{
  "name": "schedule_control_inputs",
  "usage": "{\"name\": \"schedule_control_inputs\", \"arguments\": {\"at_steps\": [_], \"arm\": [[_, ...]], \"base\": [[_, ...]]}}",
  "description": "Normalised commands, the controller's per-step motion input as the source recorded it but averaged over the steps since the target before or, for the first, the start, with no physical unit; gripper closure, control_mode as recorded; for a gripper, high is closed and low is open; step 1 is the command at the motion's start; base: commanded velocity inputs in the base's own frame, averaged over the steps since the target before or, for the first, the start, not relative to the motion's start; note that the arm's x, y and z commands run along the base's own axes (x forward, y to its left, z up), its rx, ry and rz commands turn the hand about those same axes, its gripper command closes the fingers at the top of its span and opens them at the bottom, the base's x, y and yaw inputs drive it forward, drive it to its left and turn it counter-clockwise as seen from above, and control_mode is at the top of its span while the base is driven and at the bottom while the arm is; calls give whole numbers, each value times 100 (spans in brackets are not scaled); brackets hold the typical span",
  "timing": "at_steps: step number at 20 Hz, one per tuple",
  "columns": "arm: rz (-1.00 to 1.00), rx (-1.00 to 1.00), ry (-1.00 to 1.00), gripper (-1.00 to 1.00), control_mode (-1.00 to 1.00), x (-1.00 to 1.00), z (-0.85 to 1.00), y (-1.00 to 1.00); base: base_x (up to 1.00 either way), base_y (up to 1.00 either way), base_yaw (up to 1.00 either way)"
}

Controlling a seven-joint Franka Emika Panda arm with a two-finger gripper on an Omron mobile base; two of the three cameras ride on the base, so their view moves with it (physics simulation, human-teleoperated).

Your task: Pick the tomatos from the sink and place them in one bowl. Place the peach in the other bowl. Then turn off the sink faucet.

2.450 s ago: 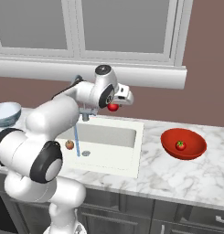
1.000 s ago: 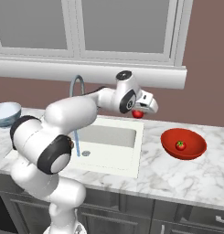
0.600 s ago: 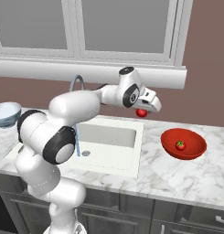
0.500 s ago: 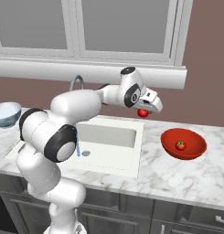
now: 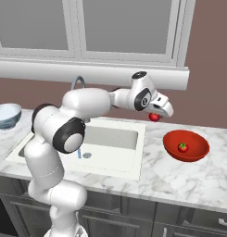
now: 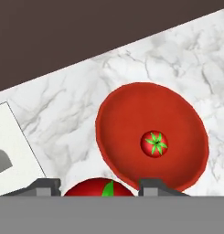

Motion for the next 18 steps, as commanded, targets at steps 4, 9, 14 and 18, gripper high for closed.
{"name": "schedule_control_inputs", "arguments": {"at_steps": [4,9,14,18], "arm": [[-4,8,-2,100,-100,2,-22,-60],[-3,14,-8,100,-100,0,-26,-60],[-2,17,-11,100,-100,0,-26,-52],[-1,16,-7,100,-100,0,-21,-45]], "base": [[0,0,0],[0,0,0],[0,0,0],[0,0,0]]}}
